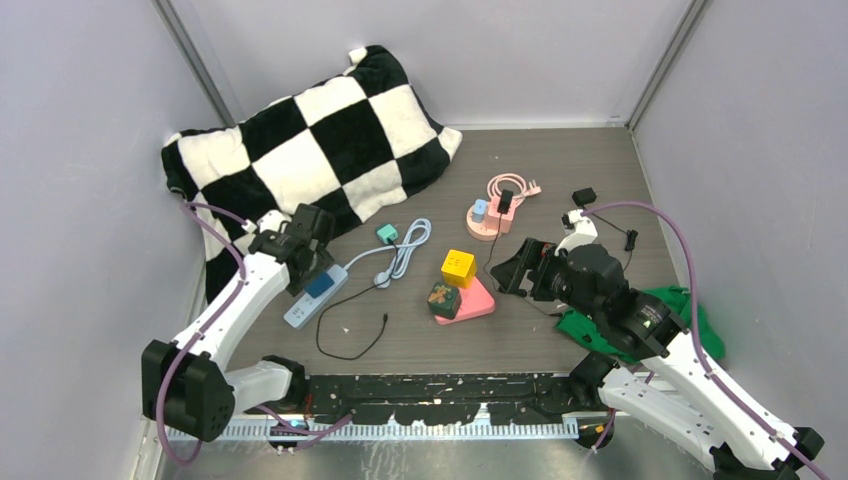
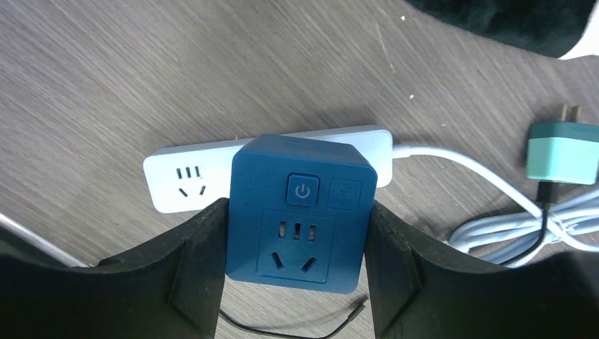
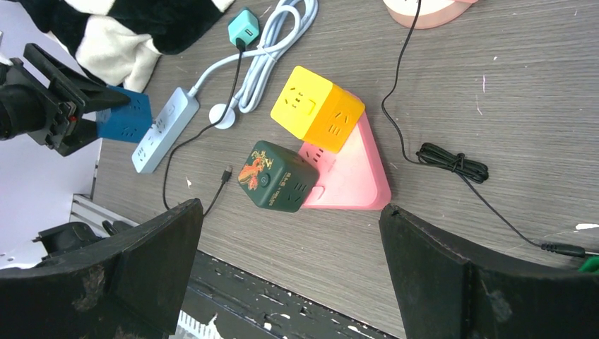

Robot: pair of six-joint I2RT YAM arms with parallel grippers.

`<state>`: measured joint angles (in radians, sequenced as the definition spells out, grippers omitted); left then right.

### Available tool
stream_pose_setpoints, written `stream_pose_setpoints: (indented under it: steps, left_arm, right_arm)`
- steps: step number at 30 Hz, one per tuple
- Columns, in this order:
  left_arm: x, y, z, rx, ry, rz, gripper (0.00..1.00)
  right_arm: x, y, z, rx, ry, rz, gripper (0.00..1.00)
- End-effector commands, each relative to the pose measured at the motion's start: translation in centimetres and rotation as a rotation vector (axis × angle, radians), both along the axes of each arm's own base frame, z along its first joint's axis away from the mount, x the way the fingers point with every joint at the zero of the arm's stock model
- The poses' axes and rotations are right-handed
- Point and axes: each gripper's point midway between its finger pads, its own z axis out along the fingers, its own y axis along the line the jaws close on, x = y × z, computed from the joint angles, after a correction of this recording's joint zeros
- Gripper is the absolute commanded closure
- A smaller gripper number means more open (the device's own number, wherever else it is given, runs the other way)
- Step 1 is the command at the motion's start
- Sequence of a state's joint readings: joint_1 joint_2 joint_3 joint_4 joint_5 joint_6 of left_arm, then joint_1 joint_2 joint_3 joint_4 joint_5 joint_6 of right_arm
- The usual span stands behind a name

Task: Insert the plug
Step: Insert the plug into the socket.

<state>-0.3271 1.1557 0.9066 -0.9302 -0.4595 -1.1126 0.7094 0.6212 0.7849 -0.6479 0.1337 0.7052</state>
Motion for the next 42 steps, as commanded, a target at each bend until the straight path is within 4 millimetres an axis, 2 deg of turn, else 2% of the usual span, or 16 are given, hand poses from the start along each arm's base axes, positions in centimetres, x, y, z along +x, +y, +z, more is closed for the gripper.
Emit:
stream_pose_setpoints:
  steps: [1,20,32,42]
  left_arm:
    - [0.0,0.7,0.6,0.023,-0.003,0.047,1.0]
    - [-0.7,0.6,-1.4,0.011,0.039,0.087,1.0]
    - [-0.6,1.3,-1.6,0.041,0.028,0.11,0.99]
    - [-1.0,0.6,-2.5,0.013,0.079,0.11,0.99]
  right_arm:
    - [0.4,-0.4,0.8,-0.004,-0.041,-0.016,0.0]
    - [0.3,-0.7,1.0,-0.012,-0.049,-0.02,0.0]
    - [0.2,-0.9,1.0,-0.012,-0.052,-0.022,0.0]
    - [0.1,-1.3,1.0,-0.022,-0.057,-0.032,0.0]
